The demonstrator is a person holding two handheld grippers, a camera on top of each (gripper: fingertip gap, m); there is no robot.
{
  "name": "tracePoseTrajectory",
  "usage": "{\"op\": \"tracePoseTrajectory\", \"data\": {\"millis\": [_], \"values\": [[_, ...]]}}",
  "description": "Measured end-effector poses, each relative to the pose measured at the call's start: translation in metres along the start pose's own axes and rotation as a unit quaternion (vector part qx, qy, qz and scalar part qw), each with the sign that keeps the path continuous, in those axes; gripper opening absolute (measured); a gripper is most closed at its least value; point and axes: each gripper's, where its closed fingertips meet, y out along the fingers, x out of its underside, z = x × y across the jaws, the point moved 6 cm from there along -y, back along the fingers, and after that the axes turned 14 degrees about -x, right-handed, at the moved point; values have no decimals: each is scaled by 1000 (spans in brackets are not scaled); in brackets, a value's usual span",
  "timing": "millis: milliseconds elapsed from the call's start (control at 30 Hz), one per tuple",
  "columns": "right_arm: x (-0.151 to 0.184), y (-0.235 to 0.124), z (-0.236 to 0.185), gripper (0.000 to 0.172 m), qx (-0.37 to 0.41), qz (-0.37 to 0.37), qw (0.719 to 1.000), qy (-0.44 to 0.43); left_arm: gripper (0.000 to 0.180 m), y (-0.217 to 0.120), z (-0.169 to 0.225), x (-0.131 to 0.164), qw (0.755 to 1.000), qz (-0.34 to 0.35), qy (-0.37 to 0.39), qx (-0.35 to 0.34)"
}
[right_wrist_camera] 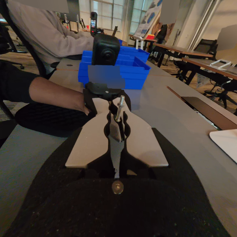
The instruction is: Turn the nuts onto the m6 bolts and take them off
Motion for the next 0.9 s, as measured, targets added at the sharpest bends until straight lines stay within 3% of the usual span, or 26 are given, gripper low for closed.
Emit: {"op": "tracePoseTrajectory", "data": {"millis": [300, 400, 533, 767, 900], "values": [[2, 4, 3, 16, 8, 1, 1000, 5, 3, 0, 1, 0, 1000, -3, 5, 4], [3, 6, 2, 5, 9, -4, 1000, -4, 3, 0, 2, 0, 1000, -3, 6, 5], [0, 6, 0, 4, 10, -4, 1000, -2, 3, -1, 3, -1, 1000, 8, 8, 10], [-13, -11, 6, 4, 29, 39, 999, 4, 83, -3, -3, -4, 999, 34, 22, -31], [-23, -29, 16, 4, 63, 34, 997, 5, 96, 0, -8, -3, 997, 28, 28, -72]]}}
